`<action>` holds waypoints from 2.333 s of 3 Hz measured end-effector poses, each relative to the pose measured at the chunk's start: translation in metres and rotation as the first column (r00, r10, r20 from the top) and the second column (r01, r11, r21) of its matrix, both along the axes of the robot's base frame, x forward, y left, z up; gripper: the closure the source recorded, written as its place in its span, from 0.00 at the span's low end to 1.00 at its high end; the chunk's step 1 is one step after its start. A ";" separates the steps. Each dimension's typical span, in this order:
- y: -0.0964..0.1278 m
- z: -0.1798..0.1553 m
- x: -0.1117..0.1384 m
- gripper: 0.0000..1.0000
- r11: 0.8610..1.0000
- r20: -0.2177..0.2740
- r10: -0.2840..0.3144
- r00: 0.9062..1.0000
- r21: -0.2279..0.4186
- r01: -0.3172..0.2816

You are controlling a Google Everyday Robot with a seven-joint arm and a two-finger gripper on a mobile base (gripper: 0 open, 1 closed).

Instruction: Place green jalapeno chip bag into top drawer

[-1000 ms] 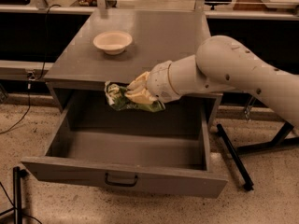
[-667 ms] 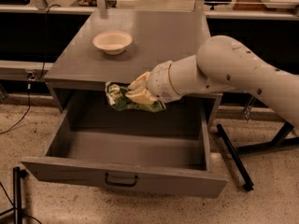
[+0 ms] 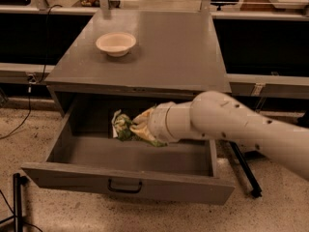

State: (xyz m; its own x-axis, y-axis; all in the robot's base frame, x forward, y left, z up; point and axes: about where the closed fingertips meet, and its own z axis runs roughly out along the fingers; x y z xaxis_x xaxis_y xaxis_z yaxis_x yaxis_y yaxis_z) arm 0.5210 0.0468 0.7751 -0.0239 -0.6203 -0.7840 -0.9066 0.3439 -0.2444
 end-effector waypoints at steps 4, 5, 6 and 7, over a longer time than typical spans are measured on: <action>-0.022 -0.131 0.003 0.81 0.936 -0.159 -0.040 0.986 0.339 0.093; -0.021 -0.130 0.003 0.57 0.936 -0.157 -0.036 0.987 0.340 0.088; -0.019 -0.130 0.003 0.36 0.936 -0.158 -0.034 0.987 0.340 0.086; -0.018 -0.130 0.002 0.13 0.937 -0.158 -0.030 0.987 0.341 0.083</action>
Offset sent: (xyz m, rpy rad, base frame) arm 0.0038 -0.0431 -0.1530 0.3439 0.1781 -0.2014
